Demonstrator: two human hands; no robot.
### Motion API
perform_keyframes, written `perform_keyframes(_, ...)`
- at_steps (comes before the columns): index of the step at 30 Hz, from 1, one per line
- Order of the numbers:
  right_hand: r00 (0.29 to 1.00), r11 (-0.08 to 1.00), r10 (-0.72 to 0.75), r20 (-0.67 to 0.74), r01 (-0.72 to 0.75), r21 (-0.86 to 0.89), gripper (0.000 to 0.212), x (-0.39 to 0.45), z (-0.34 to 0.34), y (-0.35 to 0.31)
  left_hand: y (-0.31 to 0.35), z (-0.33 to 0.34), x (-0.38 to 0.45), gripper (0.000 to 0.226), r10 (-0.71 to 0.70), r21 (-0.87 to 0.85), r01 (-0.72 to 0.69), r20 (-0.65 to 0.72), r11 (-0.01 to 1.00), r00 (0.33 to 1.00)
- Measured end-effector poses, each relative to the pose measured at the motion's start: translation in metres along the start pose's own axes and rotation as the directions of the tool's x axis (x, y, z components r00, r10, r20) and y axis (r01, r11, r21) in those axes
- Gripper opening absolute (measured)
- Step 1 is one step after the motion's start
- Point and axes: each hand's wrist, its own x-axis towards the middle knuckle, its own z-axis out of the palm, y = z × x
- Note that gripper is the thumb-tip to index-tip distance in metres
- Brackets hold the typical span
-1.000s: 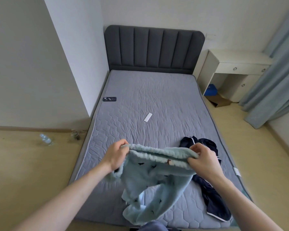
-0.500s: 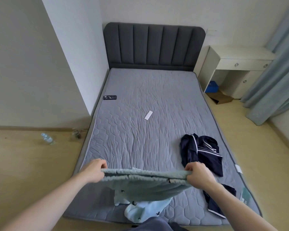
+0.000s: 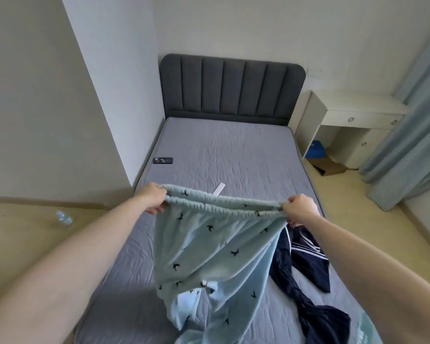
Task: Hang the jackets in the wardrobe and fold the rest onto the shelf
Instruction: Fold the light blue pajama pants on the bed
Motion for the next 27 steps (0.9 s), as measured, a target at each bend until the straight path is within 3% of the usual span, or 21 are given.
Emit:
perform_keyframes(3,0.961,0.984,-0.127,-0.244,0.153,0.087,0.023,0.027,-0.069,-0.060,0.088,-0.063,0.011,0.035,0.158,-0.024,-0.167,-0.220,0.986,0.963)
perform_keyframes(6,0.847,0.937,-0.245,-0.472,0.331,0.108,0.023,0.041,-0.138,-0.115,0.166,-0.122,0.006,0.035,0.231,-0.095,-0.288,-0.389,0.953,0.892)
perform_keyframes(11,0.643,0.830,-0.360,-0.676,0.552,0.082,0.038,0.031,-0.235,-0.184,0.254,-0.202,-0.027,0.027,0.325,-0.089,-0.487,-0.639,0.869,0.697)
perform_keyframes(16,0.496,0.743,-0.394,-0.774,0.667,0.049,0.037,0.013,-0.274,-0.207,0.283,-0.238,-0.056,0.010,0.414,-0.015,-0.612,-0.723,0.791,0.553)
perform_keyframes(18,0.487,0.721,-0.424,-0.764,0.692,0.041,0.033,0.008,-0.266,-0.202,0.275,-0.233,-0.059,0.012,0.439,0.010,-0.620,-0.715,0.784,0.544)
perform_keyframes(21,0.530,0.730,-0.477,-0.701,0.683,0.020,0.025,0.008,-0.230,-0.175,0.241,-0.202,-0.052,0.013,0.466,0.022,-0.612,-0.670,0.791,0.578)
perform_keyframes(27,0.684,0.805,-0.555,-0.474,0.584,-0.099,0.012,0.024,-0.094,-0.084,0.110,-0.080,-0.006,0.012,0.425,0.028,-0.464,-0.454,0.885,0.783)
